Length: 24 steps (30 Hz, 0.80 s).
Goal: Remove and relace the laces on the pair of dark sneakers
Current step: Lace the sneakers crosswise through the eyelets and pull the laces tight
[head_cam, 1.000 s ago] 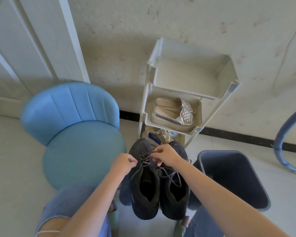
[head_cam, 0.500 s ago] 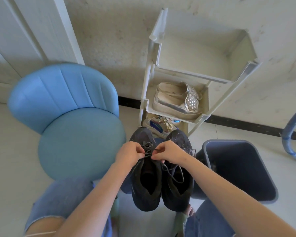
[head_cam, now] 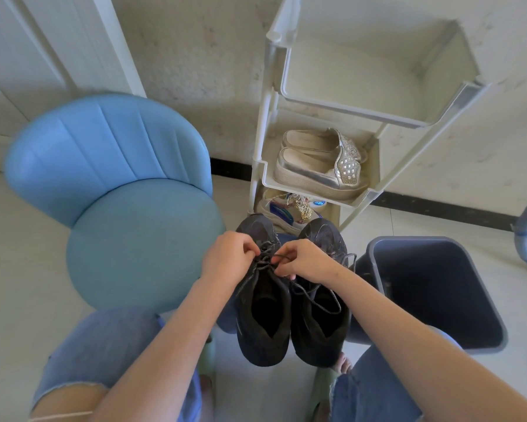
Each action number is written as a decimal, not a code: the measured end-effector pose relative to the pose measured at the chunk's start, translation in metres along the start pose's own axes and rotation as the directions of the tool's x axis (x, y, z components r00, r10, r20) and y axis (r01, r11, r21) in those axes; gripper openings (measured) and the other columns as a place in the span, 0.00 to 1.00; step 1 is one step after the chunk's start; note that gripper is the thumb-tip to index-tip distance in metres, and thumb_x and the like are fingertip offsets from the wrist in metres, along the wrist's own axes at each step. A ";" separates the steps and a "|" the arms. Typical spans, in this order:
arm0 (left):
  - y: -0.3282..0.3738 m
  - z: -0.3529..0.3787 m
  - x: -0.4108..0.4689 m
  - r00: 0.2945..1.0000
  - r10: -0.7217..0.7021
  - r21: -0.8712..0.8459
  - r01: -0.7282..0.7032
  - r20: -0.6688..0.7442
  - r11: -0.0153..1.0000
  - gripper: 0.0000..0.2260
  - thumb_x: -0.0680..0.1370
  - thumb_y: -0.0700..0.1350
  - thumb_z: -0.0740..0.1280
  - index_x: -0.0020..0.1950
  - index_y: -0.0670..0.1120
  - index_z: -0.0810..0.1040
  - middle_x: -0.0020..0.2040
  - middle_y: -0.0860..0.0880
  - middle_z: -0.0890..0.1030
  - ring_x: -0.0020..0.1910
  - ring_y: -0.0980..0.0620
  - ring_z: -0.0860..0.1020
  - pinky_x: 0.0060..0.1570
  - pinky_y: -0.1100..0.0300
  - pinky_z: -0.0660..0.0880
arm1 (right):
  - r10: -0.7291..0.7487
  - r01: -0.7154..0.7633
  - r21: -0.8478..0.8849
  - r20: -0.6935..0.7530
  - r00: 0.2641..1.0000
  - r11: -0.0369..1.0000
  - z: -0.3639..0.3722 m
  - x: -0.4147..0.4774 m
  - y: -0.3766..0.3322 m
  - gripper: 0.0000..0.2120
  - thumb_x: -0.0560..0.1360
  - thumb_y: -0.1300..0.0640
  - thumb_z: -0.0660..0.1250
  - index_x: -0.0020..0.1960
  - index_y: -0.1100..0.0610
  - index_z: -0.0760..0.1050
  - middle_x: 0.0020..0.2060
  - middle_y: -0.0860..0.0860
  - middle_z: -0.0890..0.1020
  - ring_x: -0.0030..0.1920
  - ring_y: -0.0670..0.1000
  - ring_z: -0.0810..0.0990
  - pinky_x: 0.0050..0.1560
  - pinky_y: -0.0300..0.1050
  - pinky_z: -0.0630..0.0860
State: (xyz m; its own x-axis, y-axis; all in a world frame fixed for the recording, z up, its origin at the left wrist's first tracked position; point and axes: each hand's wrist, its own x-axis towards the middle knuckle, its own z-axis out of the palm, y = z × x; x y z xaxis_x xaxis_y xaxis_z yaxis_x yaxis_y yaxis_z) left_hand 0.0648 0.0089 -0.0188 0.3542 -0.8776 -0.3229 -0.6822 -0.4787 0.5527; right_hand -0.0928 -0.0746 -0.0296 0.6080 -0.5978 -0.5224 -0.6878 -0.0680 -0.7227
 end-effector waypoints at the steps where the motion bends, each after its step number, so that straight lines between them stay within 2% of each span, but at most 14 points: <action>1: 0.001 -0.001 0.000 0.999 0.017 0.003 -0.017 0.029 1.000 0.07 0.77 0.44 0.67 0.44 0.55 0.83 0.49 0.54 0.83 0.50 0.52 0.79 0.49 0.59 0.74 | -0.001 0.001 -0.004 0.003 1.000 1.000 0.000 0.000 0.000 0.08 0.70 0.66 0.71 0.50 0.62 0.80 0.33 0.50 0.80 0.30 0.46 0.75 0.42 0.36 0.74; 4: 0.002 0.003 -0.001 0.986 0.033 0.065 -0.044 0.165 0.997 0.08 0.75 0.45 0.68 0.51 0.54 0.84 0.53 0.53 0.82 0.52 0.52 0.79 0.53 0.58 0.75 | -0.008 0.008 0.004 0.005 1.000 1.000 -0.001 0.001 -0.001 0.08 0.70 0.66 0.71 0.49 0.62 0.81 0.36 0.58 0.82 0.30 0.47 0.74 0.41 0.36 0.73; 7: 0.002 0.009 0.001 0.978 0.028 0.120 -0.054 0.205 0.991 0.11 0.75 0.48 0.69 0.56 0.53 0.82 0.56 0.50 0.81 0.54 0.51 0.78 0.56 0.54 0.75 | -0.014 0.014 -0.012 0.015 1.000 1.000 -0.003 0.003 -0.001 0.08 0.70 0.64 0.71 0.48 0.59 0.83 0.41 0.63 0.83 0.31 0.48 0.74 0.44 0.41 0.74; 9: 0.003 0.014 0.003 0.973 0.020 0.114 -0.048 0.231 0.992 0.11 0.74 0.50 0.71 0.55 0.52 0.83 0.55 0.48 0.81 0.53 0.50 0.78 0.55 0.54 0.75 | -0.005 0.006 -0.018 0.027 1.000 1.000 -0.004 0.003 -0.001 0.07 0.72 0.61 0.70 0.50 0.58 0.83 0.37 0.61 0.83 0.32 0.47 0.74 0.43 0.39 0.72; 12: 0.003 0.018 0.006 0.977 -0.006 0.020 0.002 0.214 1.000 0.06 0.74 0.48 0.71 0.49 0.50 0.85 0.52 0.46 0.81 0.50 0.47 0.79 0.53 0.53 0.75 | -0.009 0.010 -0.023 0.058 0.998 1.000 -0.003 -0.001 -0.003 0.10 0.75 0.54 0.70 0.51 0.59 0.81 0.29 0.48 0.78 0.30 0.44 0.74 0.38 0.34 0.71; 14: 0.001 0.022 0.007 0.987 -0.028 -0.099 0.044 0.157 0.994 0.03 0.74 0.46 0.71 0.43 0.51 0.84 0.50 0.46 0.82 0.48 0.48 0.79 0.53 0.52 0.75 | -0.026 0.028 -0.014 0.079 0.997 1.000 -0.001 -0.002 -0.003 0.11 0.73 0.55 0.72 0.52 0.59 0.79 0.31 0.46 0.78 0.29 0.43 0.74 0.38 0.35 0.72; 16: -0.002 0.026 0.005 0.989 -0.053 -0.229 0.084 0.138 0.970 0.05 0.75 0.44 0.70 0.40 0.51 0.84 0.47 0.48 0.83 0.48 0.49 0.79 0.52 0.55 0.74 | -0.024 0.024 -0.002 0.086 0.996 1.000 -0.001 -0.001 -0.002 0.11 0.72 0.58 0.73 0.52 0.60 0.78 0.32 0.47 0.78 0.28 0.43 0.73 0.38 0.39 0.73; 17: -0.003 0.027 0.002 0.988 -0.073 -0.311 0.112 0.137 0.944 0.06 0.76 0.43 0.69 0.41 0.50 0.84 0.44 0.48 0.83 0.47 0.50 0.79 0.49 0.57 0.74 | -0.014 0.014 0.001 0.092 0.996 1.000 -0.001 -0.001 -0.001 0.11 0.72 0.59 0.72 0.53 0.61 0.78 0.33 0.48 0.78 0.28 0.44 0.72 0.39 0.39 0.72; 18: -0.003 0.027 0.001 0.983 -0.107 -0.409 0.159 0.146 0.899 0.06 0.77 0.42 0.67 0.43 0.49 0.83 0.40 0.48 0.82 0.42 0.50 0.77 0.42 0.62 0.74 | -0.006 0.006 0.001 0.104 0.995 1.000 -0.002 -0.001 -0.001 0.10 0.73 0.60 0.71 0.53 0.60 0.77 0.34 0.48 0.78 0.28 0.44 0.72 0.38 0.38 0.72; 20: -0.003 0.024 -0.003 0.943 -0.231 -0.581 0.331 0.240 0.743 0.07 0.79 0.41 0.64 0.47 0.46 0.82 0.30 0.49 0.72 0.29 0.53 0.68 0.24 0.69 0.64 | -0.001 0.000 0.001 0.129 0.992 1.000 -0.004 -0.002 0.000 0.09 0.74 0.61 0.69 0.53 0.58 0.75 0.35 0.48 0.77 0.27 0.43 0.72 0.33 0.33 0.71; 21: -0.004 0.022 -0.002 0.912 -0.280 -0.623 0.408 0.298 0.667 0.07 0.80 0.41 0.63 0.49 0.45 0.81 0.28 0.49 0.67 0.26 0.55 0.62 0.19 0.71 0.59 | -0.002 0.002 0.000 0.131 0.991 1.000 -0.005 -0.002 0.000 0.09 0.74 0.61 0.69 0.53 0.57 0.75 0.35 0.48 0.77 0.27 0.43 0.73 0.31 0.32 0.70; 24: -0.009 0.023 0.003 0.856 -0.313 -0.639 0.515 0.411 0.571 0.08 0.81 0.40 0.61 0.53 0.43 0.80 0.31 0.48 0.64 0.27 0.56 0.58 0.16 0.70 0.54 | -0.009 0.009 0.000 0.125 0.992 1.000 -0.005 -0.003 0.001 0.08 0.74 0.61 0.69 0.53 0.58 0.75 0.35 0.48 0.77 0.27 0.44 0.73 0.32 0.31 0.71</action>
State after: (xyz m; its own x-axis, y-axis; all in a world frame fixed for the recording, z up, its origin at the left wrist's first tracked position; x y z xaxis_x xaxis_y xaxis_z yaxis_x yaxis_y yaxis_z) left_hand 0.0577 0.0109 -0.0424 0.2541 -0.5918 -0.7650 0.2014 -0.7412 0.6404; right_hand -0.0969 -0.0771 -0.0263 0.6592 -0.4924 -0.5683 -0.6821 -0.0734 -0.7275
